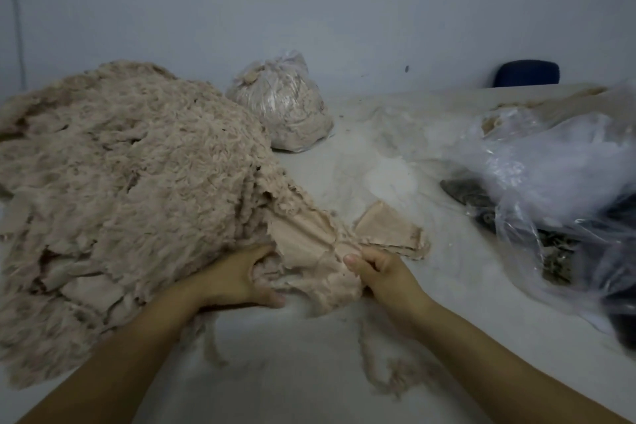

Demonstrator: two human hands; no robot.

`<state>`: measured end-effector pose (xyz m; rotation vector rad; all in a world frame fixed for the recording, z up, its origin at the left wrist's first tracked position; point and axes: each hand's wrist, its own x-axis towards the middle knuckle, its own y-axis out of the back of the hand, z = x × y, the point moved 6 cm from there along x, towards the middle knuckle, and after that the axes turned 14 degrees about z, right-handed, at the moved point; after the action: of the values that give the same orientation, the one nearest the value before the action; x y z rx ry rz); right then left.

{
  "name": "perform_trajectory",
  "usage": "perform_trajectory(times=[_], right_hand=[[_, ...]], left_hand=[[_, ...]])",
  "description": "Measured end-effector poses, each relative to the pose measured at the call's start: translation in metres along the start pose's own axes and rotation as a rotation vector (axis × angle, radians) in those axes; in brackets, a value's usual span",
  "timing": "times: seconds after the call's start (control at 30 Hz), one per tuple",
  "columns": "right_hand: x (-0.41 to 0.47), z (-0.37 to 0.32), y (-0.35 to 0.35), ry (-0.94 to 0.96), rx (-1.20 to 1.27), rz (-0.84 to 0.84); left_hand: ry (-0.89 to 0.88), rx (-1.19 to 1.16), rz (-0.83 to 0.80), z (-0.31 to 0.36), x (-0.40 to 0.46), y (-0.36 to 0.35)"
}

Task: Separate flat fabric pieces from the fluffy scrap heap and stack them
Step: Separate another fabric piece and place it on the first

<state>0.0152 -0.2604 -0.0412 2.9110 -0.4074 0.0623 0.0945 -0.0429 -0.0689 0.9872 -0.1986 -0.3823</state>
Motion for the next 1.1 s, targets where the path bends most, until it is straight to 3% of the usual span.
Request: perform_trajectory(times=[0.1,0.17,0.23,0.3,0.4,0.43,0.53,0.6,0.67,0.7,0.8,0.87,1.03,1.1], right_hand=[[-0.005,0.003,-0.013,-0.012,0.030,-0.110],[-0.009,0.006,-0.025,-0.015,0.012,-0.194],[-0.014,0.009,-0.032,0.003,-0.023,-0.228],[-0.017,0.009,-0.028,0.045,-0.035,-0.216],[-0.020,0.012,-0.011,0.082,-0.036,-0.165],[-0.020,0.015,-0.006,0.064,-0.005,-0.137],[-0.016,0.022,0.008,-0.045,0.180,-0.031],[-0.013,0.025,0.010,-0.135,0.323,0.025],[-0.012,0.026,0.012,-0.182,0.406,0.092],[-0.012,0.026,0.014,-0.185,0.421,0.126],[-0.008,0.030,0.026,-0.240,0.501,0.250],[-0.004,0.032,0.035,-0.273,0.483,0.273],[-0.004,0.017,0.017,-0.208,0.249,0.033],[-0.004,0.010,0.010,-0.183,0.240,-0.022]], left_hand=[[0.100,-0.710,-0.046,0.034,-0.008,-0.006],[0.190,-1.100,0.037,0.054,-0.004,-0.013],[0.407,-1.266,0.226,0.053,0.010,-0.018],[0.610,-1.469,0.314,0.049,0.019,-0.019],[0.700,-1.740,0.437,0.034,0.028,-0.001],[0.674,-1.785,0.411,0.036,0.027,0.003],[0.628,-1.627,0.110,0.061,0.010,-0.014],[0.557,-1.265,-0.008,0.072,-0.004,-0.033],[0.448,-0.895,0.002,0.072,-0.011,-0.043],[0.411,-0.820,0.056,0.068,-0.012,-0.043],[0.382,-0.802,0.296,0.039,-0.011,-0.031],[0.377,-0.804,0.351,0.033,-0.016,-0.023],[0.210,-0.780,0.034,0.072,-0.018,-0.041],[0.139,-0.795,0.011,0.093,-0.016,-0.048]])
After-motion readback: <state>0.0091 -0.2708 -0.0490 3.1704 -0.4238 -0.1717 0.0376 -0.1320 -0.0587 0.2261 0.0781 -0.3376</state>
